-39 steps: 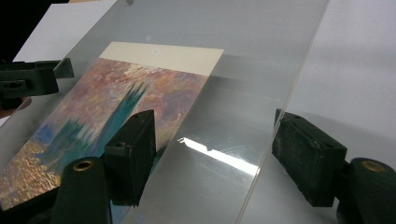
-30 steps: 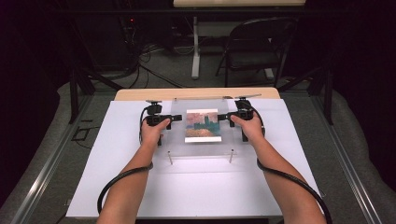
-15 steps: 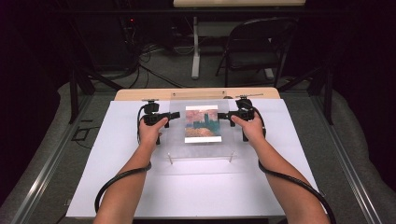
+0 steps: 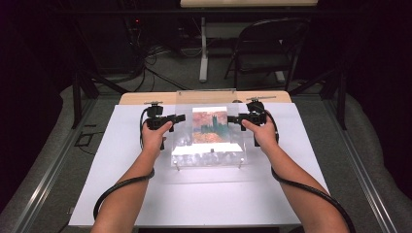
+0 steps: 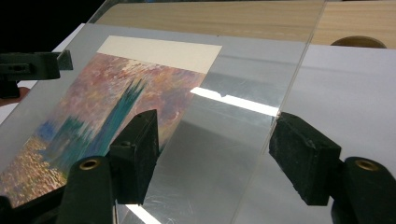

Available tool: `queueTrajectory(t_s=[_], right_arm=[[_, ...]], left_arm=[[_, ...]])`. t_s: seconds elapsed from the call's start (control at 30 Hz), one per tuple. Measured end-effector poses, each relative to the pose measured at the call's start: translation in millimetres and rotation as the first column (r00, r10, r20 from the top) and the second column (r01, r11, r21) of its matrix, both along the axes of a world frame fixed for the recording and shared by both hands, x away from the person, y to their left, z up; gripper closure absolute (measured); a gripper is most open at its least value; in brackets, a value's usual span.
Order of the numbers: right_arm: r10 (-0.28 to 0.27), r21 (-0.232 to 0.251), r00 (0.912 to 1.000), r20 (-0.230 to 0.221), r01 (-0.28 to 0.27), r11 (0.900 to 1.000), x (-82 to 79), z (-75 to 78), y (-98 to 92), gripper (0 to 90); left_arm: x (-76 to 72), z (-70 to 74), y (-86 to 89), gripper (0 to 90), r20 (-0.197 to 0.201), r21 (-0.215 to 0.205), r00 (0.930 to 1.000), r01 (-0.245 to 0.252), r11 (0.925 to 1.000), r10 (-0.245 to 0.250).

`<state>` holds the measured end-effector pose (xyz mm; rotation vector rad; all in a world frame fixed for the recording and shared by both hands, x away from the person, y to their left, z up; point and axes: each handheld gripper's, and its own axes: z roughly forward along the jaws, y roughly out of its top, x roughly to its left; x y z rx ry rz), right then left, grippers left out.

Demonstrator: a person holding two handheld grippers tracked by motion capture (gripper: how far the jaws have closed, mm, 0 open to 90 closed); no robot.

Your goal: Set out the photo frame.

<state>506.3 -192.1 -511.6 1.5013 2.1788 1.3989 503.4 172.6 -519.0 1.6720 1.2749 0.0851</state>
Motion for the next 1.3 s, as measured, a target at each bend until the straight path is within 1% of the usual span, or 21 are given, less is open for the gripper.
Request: queueTrajectory(t_s=[0.13,0.27,0.43,0.63,0.83,1.07,1.17,1.27,1.3], right_arm=[[0.009,-0.012,0.9998,0.016,-0.009,1.000,-2.4,4.8,0.0,33.7],[0.004,-0.015,0.9997,0.026,-0.004,1.000,-5.5,8.6,0.2,34.9],[-0.013,0.004,0.9994,0.032,0.013,1.000,-9.7,13.9,-2.2,39.5],[-0.010,0.014,0.9985,0.053,0.010,1.000,-14.8,17.7,-4.2,41.5],[-0.014,0.032,0.9976,0.067,0.012,0.999,-19.2,22.0,-6.1,44.5],[-0.009,0.030,0.9964,0.084,0.006,1.000,-26.6,30.2,-7.5,47.5],[-0.001,0.023,0.9946,0.104,-0.002,1.000,-32.2,35.6,-8.2,48.8],[0.011,0.011,0.9904,0.138,-0.013,1.000,-41.4,42.6,-8.9,50.6],[0.014,0.011,0.9895,0.144,-0.016,1.000,-44.4,44.6,-9.6,51.4]], left_arm=[[-2.7,4.4,0.9,46.3,0.011,0.000,0.9999,-0.001,1.0000,0.001],[-5.1,8.5,0.7,47.2,0.022,0.003,0.9998,0.000,1.0000,-0.001],[-9.2,13.0,2.6,49.5,0.041,-0.011,0.9991,0.002,0.9999,-0.001],[-14.1,18.2,3.7,50.7,0.059,-0.006,0.9982,0.007,1.0000,-0.007],[-19.7,22.8,6.3,52.7,0.080,-0.016,0.9968,0.011,0.9998,-0.010],[-27.7,32.0,9.2,55.5,0.097,-0.013,0.9950,0.024,0.9996,-0.022],[-34.2,38.3,10.7,56.6,0.117,-0.001,0.9924,0.037,0.9993,-0.037],[-43.2,44.8,12.6,58.4,0.149,0.000,0.9876,0.048,0.9988,-0.048],[-48.4,47.7,13.6,59.0,0.164,-0.001,0.9851,0.052,0.9986,-0.051]])
